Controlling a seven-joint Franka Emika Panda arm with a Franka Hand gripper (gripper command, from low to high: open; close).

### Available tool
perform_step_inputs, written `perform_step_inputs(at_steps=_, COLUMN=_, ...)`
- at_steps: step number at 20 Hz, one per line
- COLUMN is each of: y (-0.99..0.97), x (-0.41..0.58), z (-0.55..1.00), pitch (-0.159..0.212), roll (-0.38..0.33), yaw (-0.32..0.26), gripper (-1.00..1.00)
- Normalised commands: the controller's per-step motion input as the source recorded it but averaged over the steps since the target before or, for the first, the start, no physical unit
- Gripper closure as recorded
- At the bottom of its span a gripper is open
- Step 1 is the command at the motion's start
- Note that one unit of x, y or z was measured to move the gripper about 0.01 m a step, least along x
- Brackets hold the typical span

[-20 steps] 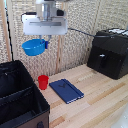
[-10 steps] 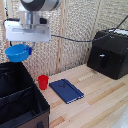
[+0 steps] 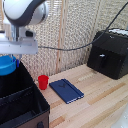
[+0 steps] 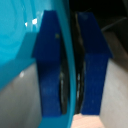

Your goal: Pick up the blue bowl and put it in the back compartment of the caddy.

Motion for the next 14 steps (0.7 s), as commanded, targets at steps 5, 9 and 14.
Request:
perform_step_inputs(at_steps=5, y=-0.24, x=0.321, z=0.53, pitch=-0.072, roll=-0.036, yaw=0.016, gripper=-1.0)
perform_step_inputs(at_steps=9, y=-0.44, x=0.214, z=0.61, pitch=-0.199, roll=-0.045, yaw=0.123, gripper=-1.0)
perform_step_inputs(at_steps=14, y=-0.37, x=0.141, z=0.35, pitch=-0.236, roll=-0.143, yaw=0.147, gripper=-1.0)
